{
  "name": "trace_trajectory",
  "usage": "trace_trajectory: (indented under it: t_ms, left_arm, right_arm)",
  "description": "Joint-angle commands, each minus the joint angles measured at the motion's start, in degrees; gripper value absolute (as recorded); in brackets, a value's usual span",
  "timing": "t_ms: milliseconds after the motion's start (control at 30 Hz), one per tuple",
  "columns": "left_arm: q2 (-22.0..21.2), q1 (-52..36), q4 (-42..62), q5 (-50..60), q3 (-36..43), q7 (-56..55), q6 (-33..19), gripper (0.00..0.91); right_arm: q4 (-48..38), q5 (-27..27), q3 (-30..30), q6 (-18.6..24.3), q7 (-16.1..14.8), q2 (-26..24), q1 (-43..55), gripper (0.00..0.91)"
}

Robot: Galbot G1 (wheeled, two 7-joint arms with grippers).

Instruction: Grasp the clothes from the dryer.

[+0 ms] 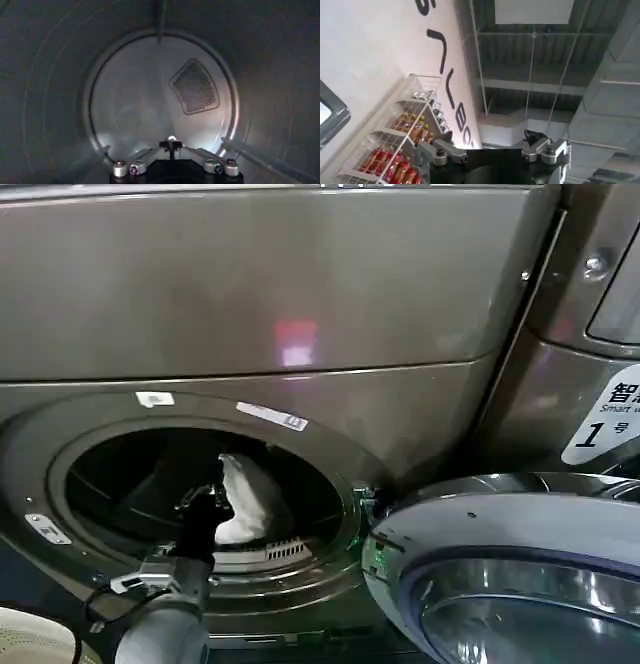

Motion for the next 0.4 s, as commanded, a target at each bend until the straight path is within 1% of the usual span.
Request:
trace_trajectory:
  t_ms: [33,400]
  left_arm:
    - [0.0,0.4,-0.4,0.0,0.1,-0.1,0.3,0.000]
    - [0.4,0.4,-0.3,0.5,0.5,-0.2,0.3,0.000]
  right_arm:
    - [0.2,0.1,0.0,-0.1,-0.8,0.1,0.2,0.907]
    - [0.7,-0.9,0.2,-0.2,-2.3,0.9,-0.1,0.907]
